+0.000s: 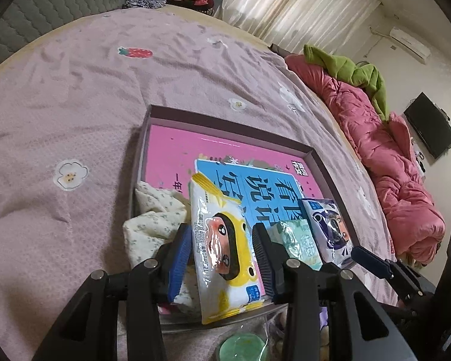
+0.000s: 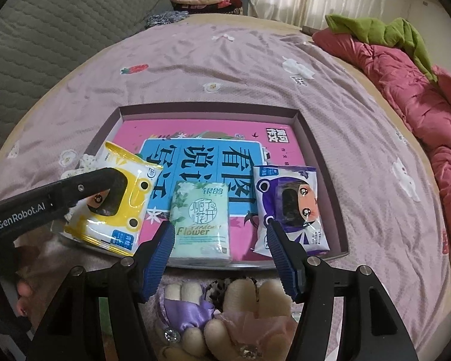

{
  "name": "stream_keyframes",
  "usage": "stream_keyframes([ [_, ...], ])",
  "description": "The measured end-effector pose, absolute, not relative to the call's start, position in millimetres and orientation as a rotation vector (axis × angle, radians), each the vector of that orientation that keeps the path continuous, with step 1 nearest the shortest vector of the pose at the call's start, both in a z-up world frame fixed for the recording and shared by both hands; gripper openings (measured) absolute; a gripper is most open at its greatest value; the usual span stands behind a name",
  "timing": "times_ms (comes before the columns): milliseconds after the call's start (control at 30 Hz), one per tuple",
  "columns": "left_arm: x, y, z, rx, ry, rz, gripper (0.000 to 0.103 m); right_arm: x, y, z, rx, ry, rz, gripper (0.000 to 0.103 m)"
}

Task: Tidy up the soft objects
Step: 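Open the right tool to release the tissue pack while the left tool releases the white packet, then withdraw both open tools from the box back toward the pile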

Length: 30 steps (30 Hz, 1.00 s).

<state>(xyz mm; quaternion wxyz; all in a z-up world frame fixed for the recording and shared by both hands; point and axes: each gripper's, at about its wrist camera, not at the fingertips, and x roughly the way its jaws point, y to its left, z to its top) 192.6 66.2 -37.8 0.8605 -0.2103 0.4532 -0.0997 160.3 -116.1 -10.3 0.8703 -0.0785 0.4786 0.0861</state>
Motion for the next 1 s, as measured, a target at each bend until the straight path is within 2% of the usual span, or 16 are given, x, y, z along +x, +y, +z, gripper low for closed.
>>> stream_keyframes([
  [733,179.1,60.5,-5.3,-0.344,0.919,-0.194,0.042,148.7,-118.6,9.7,-0.152,0.932,0.177,0.067],
  [833,174.6,55.6,-0.6,-0.318,0.913,-0.189,0.042,145.6,-120.0,14.2,-0.149,0.919,0.18,0.071],
  [1000,166.5,50.5,7.1,-0.296,0.904,-0.191,0.044,139.6,-123.8,22.2,-0.147,0.901,0.185,0.071],
])
